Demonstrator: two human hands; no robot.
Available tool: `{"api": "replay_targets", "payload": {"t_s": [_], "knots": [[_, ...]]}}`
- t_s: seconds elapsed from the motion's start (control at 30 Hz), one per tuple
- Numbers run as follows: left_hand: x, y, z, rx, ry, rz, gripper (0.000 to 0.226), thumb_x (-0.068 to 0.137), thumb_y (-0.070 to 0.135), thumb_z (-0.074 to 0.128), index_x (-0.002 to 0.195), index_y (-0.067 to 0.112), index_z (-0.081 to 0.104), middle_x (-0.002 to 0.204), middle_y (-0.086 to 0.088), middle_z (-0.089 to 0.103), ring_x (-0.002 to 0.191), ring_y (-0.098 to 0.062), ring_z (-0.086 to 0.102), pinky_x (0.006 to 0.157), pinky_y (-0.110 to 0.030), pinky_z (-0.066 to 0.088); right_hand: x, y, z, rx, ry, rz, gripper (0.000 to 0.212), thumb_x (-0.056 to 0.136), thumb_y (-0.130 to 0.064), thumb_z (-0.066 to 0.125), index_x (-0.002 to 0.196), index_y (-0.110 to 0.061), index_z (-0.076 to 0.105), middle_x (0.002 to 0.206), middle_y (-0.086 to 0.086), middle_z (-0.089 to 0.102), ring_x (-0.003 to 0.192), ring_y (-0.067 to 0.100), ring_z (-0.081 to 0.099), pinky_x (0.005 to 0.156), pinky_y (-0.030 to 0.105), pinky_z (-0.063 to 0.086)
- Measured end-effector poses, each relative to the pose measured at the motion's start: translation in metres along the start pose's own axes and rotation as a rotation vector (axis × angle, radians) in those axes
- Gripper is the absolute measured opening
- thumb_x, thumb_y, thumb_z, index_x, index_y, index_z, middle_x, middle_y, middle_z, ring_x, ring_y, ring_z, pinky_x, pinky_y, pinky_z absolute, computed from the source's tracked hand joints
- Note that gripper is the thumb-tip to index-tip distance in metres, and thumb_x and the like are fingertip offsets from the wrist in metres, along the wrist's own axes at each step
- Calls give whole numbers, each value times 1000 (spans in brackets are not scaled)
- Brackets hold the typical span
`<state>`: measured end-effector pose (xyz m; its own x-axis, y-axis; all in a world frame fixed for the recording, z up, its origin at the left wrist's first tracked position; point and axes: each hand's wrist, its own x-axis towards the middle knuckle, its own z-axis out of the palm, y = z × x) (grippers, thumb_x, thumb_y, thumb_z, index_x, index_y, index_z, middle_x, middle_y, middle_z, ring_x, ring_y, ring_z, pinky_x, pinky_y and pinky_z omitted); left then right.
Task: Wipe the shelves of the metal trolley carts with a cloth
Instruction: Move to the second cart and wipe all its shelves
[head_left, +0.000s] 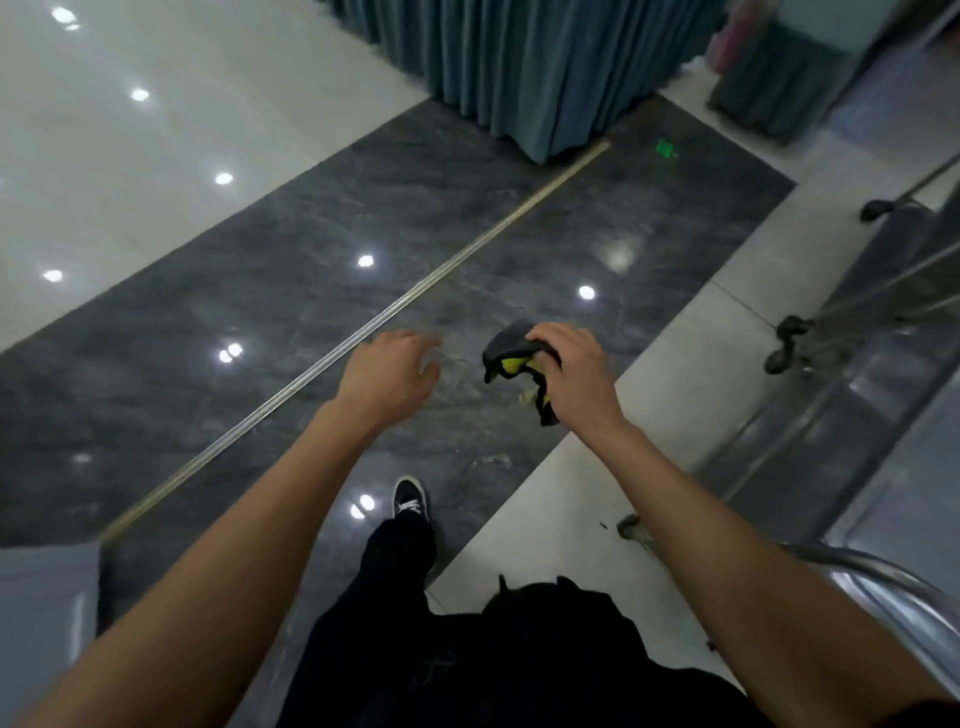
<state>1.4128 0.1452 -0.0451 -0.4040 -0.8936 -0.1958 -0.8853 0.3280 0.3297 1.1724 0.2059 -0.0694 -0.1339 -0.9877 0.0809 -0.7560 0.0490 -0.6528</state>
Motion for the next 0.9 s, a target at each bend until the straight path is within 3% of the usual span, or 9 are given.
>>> {"api": "replay_targets", "payload": {"t_s": [0.13,0.47,0.63,0.8,0.9], "knots": [[86,16,-13,0,-99,171,41,96,35,55,134,24,60,131,-6,64,121,-31,57,99,-44,47,34,22,-15,-39,98,185,26,96,-2,55,116,-13,68,122,0,65,115,20,51,99,19,33],[274,150,-1,82,-311,648,31,94,29,54,122,23,66,121,-5,68,107,-33,63,88,-41,50,75,117,-71,-11,459,629,25,93,-1,57,111,-13,69,117,2,67,109,20,52,95,21,36],[343,222,17,207,-393,769,27,92,32,56,115,24,67,114,-4,70,105,-32,65,87,-40,52,97,181,-110,39,579,738,24,95,-2,55,112,-11,69,117,5,67,110,23,52,96,26,41],[386,277,20,264,-480,799,35,93,38,56,125,30,67,129,0,66,114,-28,62,93,-36,47,108,216,-148,114,669,841,22,93,1,56,109,-7,69,111,8,67,104,30,59,93,44,50],[408,318,27,319,-530,871,39,93,39,50,127,28,65,129,-3,65,114,-28,62,95,-37,50,108,232,-162,122,765,887,25,93,3,56,113,-7,68,117,8,67,108,27,58,97,41,49]]}}
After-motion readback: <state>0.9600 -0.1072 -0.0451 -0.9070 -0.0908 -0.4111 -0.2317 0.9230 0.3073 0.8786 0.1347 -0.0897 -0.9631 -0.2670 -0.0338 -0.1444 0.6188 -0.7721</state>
